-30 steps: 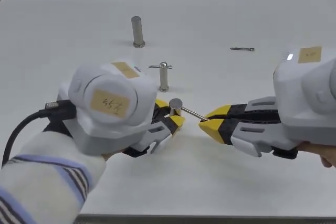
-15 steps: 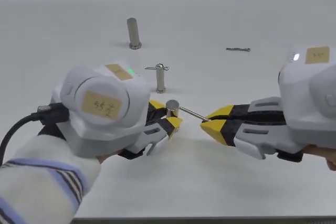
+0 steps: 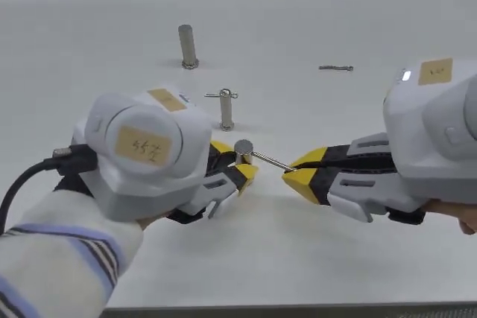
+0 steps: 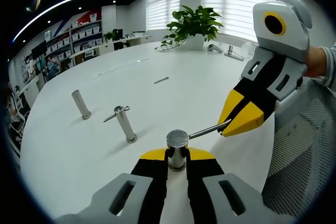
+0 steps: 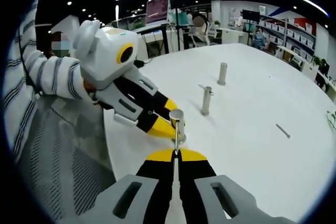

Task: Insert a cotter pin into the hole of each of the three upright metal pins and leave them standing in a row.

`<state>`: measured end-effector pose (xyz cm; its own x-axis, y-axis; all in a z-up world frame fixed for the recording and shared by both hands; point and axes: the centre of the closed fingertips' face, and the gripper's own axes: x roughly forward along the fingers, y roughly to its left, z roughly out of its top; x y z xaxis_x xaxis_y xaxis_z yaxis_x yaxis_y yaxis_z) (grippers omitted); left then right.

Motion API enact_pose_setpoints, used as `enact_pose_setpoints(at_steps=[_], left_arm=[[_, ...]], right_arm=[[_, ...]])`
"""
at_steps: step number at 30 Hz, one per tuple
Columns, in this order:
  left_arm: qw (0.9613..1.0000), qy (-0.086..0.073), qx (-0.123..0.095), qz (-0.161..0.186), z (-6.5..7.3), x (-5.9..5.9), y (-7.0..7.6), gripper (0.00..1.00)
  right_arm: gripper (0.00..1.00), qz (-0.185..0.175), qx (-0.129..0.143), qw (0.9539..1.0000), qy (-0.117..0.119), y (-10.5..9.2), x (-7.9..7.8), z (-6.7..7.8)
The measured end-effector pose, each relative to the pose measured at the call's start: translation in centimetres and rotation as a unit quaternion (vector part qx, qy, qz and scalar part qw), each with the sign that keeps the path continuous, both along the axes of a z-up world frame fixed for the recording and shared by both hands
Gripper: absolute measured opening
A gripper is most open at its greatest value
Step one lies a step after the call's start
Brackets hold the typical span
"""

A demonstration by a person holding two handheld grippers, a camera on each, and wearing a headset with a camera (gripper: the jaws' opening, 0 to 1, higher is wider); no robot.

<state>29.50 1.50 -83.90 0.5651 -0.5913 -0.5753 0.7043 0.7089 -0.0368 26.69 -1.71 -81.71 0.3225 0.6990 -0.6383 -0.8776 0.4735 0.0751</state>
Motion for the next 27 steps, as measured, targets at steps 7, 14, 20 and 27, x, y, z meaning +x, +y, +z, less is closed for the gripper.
enact_pose_setpoints(at_steps=[7,14,20,27], left_arm=[[1.0,-0.002,0.003,-0.001,-0.02,-0.01,0.03,0.11],[1.0,-0.002,0.003,0.001,-0.07,-0.1,0.07,0.11],[1.0,0.0,0.005,0.004,-0.06,-0.13,0.05,0.11],[0.9999,0.001,0.004,0.009,-0.02,-0.14,0.07,0.11]], right_arm=[[0.03,0.0,-0.001,1.0,-0.002,0.15,-0.03,0.05],[0.03,0.002,-0.007,1.0,-0.006,0.34,-0.07,-0.06],[0.03,-0.001,-0.005,1.0,-0.003,0.24,-0.09,-0.06],[0.03,-0.002,-0.009,1.0,-0.002,0.34,-0.13,-0.2]])
